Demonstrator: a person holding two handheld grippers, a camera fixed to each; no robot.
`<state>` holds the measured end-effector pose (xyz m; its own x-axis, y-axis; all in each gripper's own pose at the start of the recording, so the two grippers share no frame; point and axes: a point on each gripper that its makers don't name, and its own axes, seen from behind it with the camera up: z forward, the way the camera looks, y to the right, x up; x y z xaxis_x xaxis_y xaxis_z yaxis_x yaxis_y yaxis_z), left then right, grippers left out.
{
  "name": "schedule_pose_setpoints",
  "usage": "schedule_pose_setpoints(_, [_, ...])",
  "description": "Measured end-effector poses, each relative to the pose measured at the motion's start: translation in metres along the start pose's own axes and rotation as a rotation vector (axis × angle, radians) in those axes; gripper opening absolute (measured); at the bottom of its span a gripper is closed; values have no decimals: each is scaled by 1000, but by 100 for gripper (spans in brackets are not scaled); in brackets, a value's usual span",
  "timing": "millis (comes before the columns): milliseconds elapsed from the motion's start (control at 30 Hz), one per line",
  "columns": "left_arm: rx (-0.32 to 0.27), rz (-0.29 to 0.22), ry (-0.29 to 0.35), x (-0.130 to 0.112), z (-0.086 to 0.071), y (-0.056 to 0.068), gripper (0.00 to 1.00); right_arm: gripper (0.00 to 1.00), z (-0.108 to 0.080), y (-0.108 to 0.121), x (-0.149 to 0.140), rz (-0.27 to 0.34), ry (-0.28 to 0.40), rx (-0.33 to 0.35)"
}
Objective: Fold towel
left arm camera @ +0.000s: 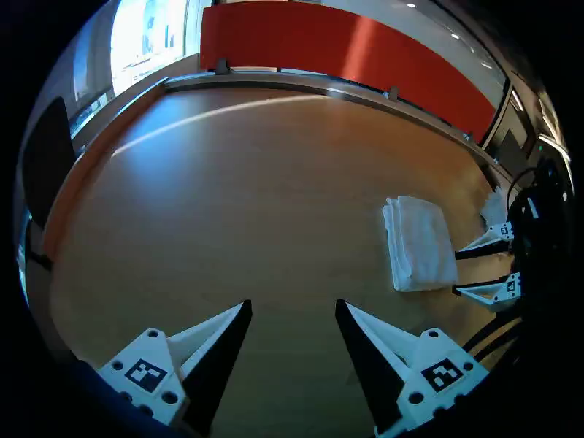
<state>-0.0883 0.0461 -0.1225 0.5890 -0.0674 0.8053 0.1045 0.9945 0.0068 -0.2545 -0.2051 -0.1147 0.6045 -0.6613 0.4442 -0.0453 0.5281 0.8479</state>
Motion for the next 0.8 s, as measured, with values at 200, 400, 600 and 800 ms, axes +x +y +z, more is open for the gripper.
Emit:
schedule_pose_setpoints(200, [-3, 1, -2, 0, 1, 2, 84, 82, 0, 2, -15, 29, -19, -9])
schedule_pose_setpoints(400, [-5, 5, -2, 0, 1, 3, 84, 80, 2, 4, -27, 42, -43, -24])
schedule_pose_setpoints(600, [-7, 2, -1, 0, 1, 3, 84, 72, 4, 7, -36, 56, -64, -40])
schedule_pose_setpoints(800, [-7, 3, -1, 1, 1, 3, 84, 68, 4, 10, -41, 61, -74, -53])
